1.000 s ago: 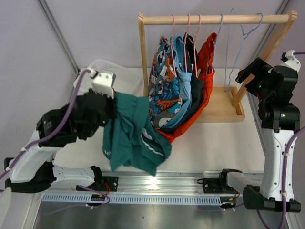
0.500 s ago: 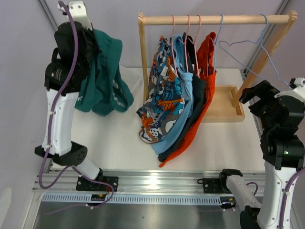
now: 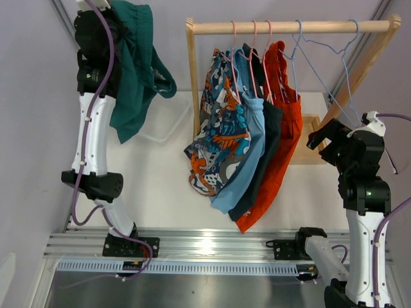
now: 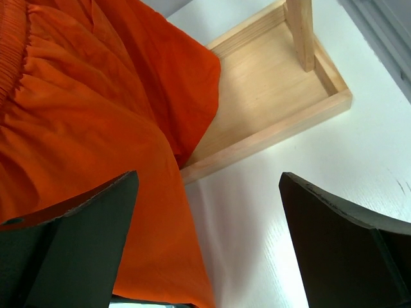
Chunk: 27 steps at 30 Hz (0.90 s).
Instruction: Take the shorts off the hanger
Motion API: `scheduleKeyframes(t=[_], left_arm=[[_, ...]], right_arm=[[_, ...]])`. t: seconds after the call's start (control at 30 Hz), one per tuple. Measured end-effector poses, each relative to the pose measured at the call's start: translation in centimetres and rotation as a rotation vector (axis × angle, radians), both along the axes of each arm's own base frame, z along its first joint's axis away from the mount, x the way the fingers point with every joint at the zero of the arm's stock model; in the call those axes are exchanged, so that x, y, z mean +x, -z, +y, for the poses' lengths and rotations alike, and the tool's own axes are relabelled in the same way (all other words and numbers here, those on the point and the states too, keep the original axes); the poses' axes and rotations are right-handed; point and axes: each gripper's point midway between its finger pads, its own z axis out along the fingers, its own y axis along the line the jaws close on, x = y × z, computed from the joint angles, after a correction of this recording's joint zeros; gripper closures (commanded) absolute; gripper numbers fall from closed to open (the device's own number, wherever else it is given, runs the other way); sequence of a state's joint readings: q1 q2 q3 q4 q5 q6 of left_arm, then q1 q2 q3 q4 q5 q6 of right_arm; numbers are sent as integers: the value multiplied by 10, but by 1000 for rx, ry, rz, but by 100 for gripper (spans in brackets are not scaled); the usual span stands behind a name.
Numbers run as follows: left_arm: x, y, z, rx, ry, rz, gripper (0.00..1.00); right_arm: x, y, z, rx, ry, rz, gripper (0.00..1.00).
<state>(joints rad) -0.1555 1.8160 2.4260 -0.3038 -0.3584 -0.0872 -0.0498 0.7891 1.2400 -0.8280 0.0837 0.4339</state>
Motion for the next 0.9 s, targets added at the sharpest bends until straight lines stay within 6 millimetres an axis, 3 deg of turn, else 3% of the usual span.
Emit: scheduleKeyframes(t=[0.1,0.2,0.23,0.27,0.3,0.33,0.43,0.47,0.53,0.6,0.7,0.8,0.87,0.9], left_arm=[[33,55,-7,-9,26,79,100],[67,146,-15,-23,70,249,100],[80,188,-16,-37,85,331,88],[88,215,-17,-48,94,385,70],[97,248,-15,-65,99,454,40],[102,276,-13,-86,107,515,1],[96,337,-3,-166,106,661,1],[92,345,0,-183,102,683,1],[77,346,6,-205,90,700,1],[58,328,6,-212,91,684,1],[14,275,-1,-208,115,597,1],[-48,210,-12,-198,163,447,1],[-91,177,-19,-192,202,345,1],[-105,174,-21,-191,215,329,1]], right_arm=[[1,2,2,7,-9,-3,1],[0,0,3,14,-10,-14,1],[-2,-2,3,17,-9,-23,1],[-4,-5,4,18,-8,-34,1],[-8,-8,4,20,-7,-49,1],[-12,-12,4,22,-5,-66,1],[-26,-29,5,28,-6,-129,0],[-32,-37,7,32,-10,-161,1],[-45,-59,13,37,-41,-234,1],[-54,-81,22,44,-90,-304,0],[-65,-121,40,56,-191,-425,1],[-66,-152,56,74,-284,-512,1],[-59,-171,65,89,-335,-546,1],[-52,-180,68,95,-356,-559,1]])
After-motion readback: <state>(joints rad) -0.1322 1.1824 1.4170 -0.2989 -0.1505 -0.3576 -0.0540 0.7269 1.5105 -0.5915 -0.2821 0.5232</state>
